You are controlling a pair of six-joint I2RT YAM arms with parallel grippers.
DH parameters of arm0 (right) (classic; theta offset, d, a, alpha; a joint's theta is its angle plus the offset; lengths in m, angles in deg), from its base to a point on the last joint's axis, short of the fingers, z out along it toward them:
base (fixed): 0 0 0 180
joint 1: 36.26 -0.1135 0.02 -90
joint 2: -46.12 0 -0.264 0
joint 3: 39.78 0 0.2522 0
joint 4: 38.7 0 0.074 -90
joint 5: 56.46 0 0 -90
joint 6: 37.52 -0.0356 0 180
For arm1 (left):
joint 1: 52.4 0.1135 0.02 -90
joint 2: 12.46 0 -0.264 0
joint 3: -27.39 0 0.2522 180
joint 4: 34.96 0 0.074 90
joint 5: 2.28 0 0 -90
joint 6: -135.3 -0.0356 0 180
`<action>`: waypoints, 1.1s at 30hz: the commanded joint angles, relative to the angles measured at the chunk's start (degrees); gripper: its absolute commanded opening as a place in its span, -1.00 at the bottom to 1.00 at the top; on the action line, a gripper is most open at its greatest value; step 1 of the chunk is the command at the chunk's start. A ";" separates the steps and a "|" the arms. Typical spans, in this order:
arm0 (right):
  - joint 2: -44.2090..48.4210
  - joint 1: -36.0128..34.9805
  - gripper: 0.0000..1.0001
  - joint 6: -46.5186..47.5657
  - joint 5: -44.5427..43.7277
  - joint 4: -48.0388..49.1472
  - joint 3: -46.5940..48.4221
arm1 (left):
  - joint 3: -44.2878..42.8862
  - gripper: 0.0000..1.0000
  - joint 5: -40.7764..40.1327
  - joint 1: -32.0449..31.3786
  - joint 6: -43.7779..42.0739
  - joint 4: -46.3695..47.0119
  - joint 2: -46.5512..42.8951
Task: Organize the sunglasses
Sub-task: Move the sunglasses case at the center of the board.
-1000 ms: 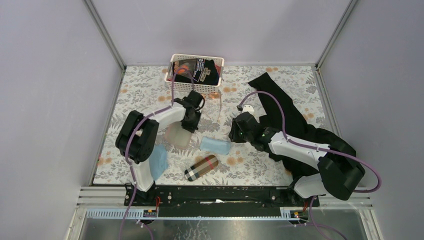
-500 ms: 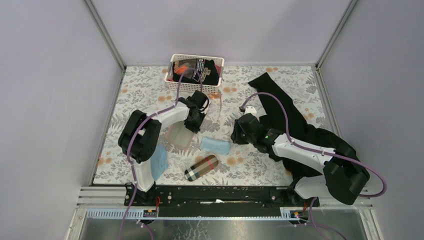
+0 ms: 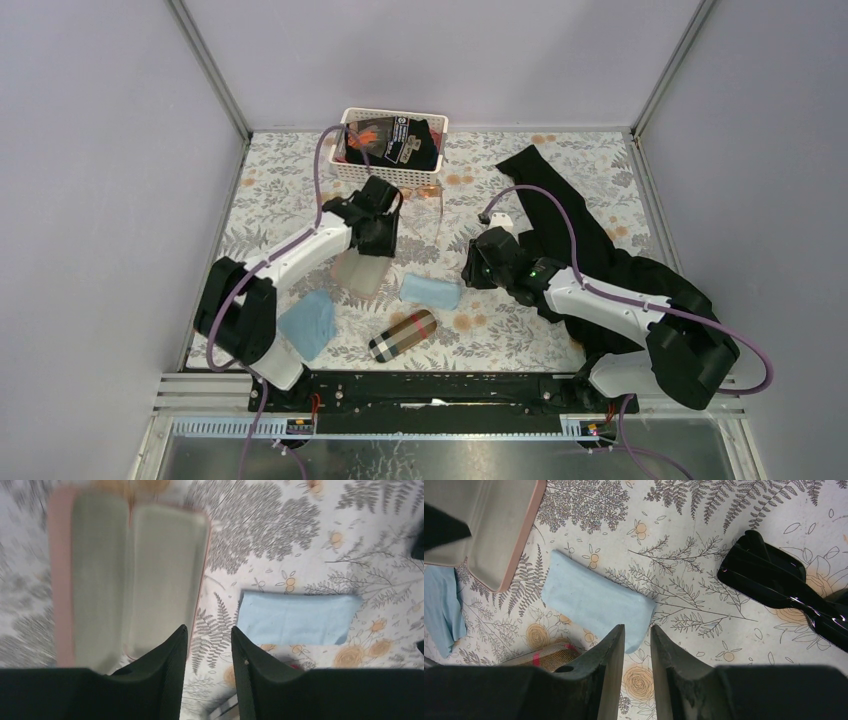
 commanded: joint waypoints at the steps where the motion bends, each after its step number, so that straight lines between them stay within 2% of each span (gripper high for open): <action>1: -0.35 0.13 -0.34 0.63 -0.02 1.18 0.81 | 10.24 -0.18 -4.05 -2.44 17.79 -0.18 -5.55; 5: -0.82 0.13 -0.33 0.90 0.76 1.50 0.83 | 18.62 -0.18 -9.58 -6.04 32.36 0.05 -13.00; 9: -1.73 0.13 -0.33 0.99 2.05 1.94 1.17 | 24.42 -0.15 -15.10 -6.32 42.81 -1.16 -17.63; 13: -1.87 0.12 -0.33 1.07 2.60 2.05 1.31 | 26.21 -0.09 -18.51 -5.66 47.54 -1.75 -16.35; 21: -0.65 0.12 -0.32 1.33 2.38 1.11 0.70 | 27.78 -0.16 -19.42 -4.26 53.66 1.87 -14.38; 26: -0.91 0.12 -0.32 1.27 2.85 1.29 0.42 | 30.71 -0.19 -19.15 -2.48 54.28 6.66 -14.24; 30: -1.55 0.15 -0.32 1.43 3.51 1.50 0.68 | 31.28 -0.33 -17.96 -2.01 53.20 9.60 -11.60; 33: -1.71 0.12 -0.32 1.41 3.62 1.59 0.67 | 31.29 -0.73 -16.59 -2.01 51.21 11.50 -10.82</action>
